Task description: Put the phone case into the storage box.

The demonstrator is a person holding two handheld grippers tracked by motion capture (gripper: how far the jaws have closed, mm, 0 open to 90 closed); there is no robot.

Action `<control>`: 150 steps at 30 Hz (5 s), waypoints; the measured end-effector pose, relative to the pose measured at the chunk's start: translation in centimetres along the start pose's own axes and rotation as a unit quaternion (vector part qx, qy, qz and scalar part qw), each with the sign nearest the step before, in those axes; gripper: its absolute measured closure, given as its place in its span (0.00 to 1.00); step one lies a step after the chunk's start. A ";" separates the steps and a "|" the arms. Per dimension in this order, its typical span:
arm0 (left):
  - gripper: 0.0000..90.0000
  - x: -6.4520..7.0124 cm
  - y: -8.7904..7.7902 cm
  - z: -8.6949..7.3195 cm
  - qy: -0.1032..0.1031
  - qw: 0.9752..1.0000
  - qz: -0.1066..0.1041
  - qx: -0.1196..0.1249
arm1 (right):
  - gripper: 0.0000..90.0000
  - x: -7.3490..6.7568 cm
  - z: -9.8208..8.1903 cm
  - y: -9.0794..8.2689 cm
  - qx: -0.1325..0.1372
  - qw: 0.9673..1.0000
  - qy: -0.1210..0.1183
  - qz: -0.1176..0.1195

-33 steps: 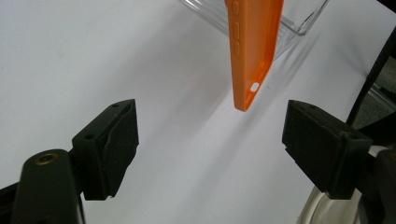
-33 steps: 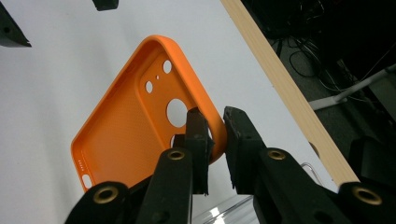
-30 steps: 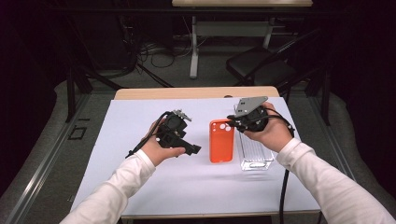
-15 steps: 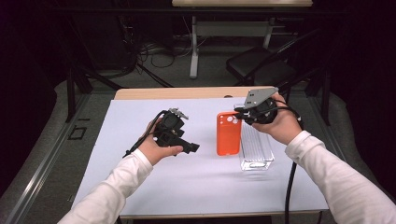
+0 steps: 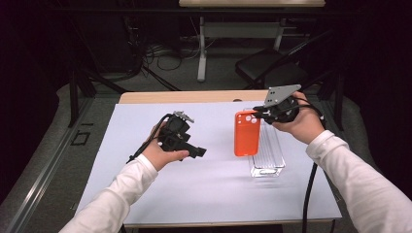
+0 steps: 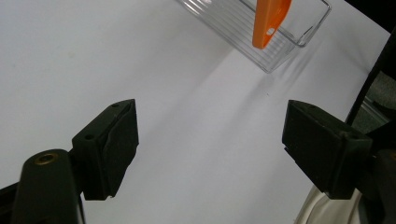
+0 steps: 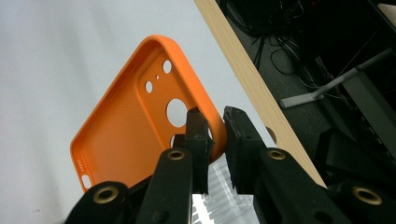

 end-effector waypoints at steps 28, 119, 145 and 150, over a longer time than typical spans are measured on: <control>0.21 -0.4 0.1 0.0 -0.001 1.000 0.005 0.000 | 0.89 2.7 -2.9 -2.2 -0.014 0.999 -0.021 -0.029; 0.11 -3.0 -0.4 -2.0 -0.037 0.998 0.038 0.015 | 0.89 7.2 -7.9 6.8 0.004 0.975 -0.112 -0.193; 0.11 -3.5 -0.9 -2.6 -0.045 0.998 0.041 0.014 | 0.89 6.7 -8.7 8.7 0.005 0.962 -0.148 -0.230; 0.11 -3.5 -0.8 -2.5 -0.045 0.998 0.040 0.015 | 0.89 6.6 -8.8 8.9 0.009 0.962 -0.144 -0.230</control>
Point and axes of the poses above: each handheld gripper's, and its own axes: y roughly forward along the jaws, z roughly out of its top, x roughly to its right, the point moved 3 cm from there along y, roughly forward along the jaws, and after that the axes turned 4 degrees about x, right-handed, at the moved point
